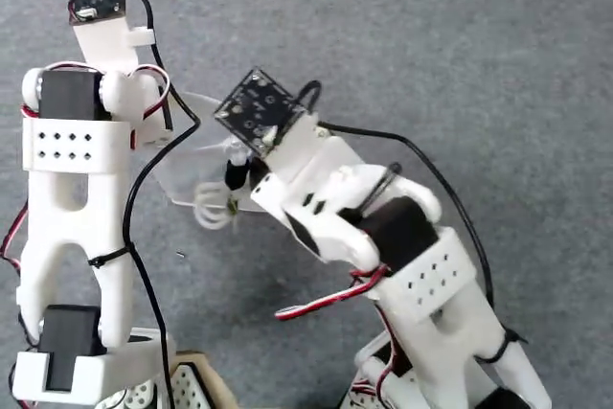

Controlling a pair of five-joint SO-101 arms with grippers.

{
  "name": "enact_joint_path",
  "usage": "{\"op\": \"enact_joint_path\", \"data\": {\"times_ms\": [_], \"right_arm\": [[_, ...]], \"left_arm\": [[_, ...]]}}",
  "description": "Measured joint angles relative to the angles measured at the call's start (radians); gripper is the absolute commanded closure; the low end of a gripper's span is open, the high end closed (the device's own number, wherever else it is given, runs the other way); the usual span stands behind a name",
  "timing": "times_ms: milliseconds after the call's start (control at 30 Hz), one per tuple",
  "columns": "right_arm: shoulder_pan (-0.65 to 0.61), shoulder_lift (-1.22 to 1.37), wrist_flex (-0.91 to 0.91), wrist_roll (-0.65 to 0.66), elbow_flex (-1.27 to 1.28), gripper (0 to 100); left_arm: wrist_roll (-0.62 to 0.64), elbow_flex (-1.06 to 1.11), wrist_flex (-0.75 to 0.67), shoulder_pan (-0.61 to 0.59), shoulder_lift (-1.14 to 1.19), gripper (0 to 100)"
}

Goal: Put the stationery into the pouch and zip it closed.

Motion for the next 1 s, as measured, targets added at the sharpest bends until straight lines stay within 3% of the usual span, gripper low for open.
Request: {"op": "enact_joint_path", "data": {"times_ms": [200,667,1000], "right_arm": [[-0.012,0.021,-0.012,-0.034,0.000,80.0],[0.055,0.023,0.043,-0.433,-0.103,80.0],[-0.074,0.023,0.144,-0.471,-0.103,80.0]], "left_arm": [[0.000,0.000,-0.003,0.000,0.000,97],[0.172,0.015,-0.052,-0.066,0.000,97],[0.299,0.020,-0.066,-0.107,0.000,97]]}}
